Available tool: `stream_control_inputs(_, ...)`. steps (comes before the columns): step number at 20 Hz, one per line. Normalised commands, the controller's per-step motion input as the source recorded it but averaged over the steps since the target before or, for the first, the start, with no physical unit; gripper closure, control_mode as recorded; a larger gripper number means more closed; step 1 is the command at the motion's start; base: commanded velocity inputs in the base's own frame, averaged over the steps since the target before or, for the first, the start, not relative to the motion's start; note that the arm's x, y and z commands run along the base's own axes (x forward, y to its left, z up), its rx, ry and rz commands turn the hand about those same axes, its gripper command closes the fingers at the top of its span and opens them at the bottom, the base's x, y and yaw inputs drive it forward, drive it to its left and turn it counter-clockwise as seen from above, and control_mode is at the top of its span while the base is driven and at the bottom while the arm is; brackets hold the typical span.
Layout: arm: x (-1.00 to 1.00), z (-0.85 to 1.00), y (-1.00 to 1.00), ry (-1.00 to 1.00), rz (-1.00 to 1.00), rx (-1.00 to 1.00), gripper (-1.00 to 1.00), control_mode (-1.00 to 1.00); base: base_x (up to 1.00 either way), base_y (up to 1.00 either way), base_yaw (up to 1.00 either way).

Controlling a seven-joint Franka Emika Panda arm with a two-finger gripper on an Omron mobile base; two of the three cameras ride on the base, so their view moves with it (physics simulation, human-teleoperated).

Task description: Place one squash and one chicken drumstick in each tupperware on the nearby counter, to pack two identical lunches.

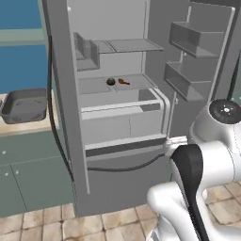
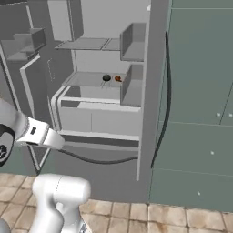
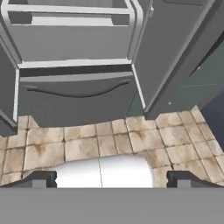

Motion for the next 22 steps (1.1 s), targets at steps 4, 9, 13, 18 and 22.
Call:
stream_control_inputs(4,0.0,0.0,0.0,0.0,0.0,0.0,-1.0,1.0,0.49,0.04,0.05)
stream_control_inputs(9,0.0,0.0,0.0,0.0,0.0,0.0,-1.0,1.0,0.55,-0.02,0.0)
stream_control_inputs(13,0.0,0.0,0.0,0.0,0.0,0.0,-1.0,1.0,0.75,0.0,0.0)
stream_control_inputs(18,0.0,0.0,0.0,0.0,0.0,0.0,-1.0,1.0,0.75,0.0,0.0)
stream_control_inputs(22,0.0,0.0,0.0,0.0,0.0,0.0,-1.0,1.0,0.56,0.0,0.0)
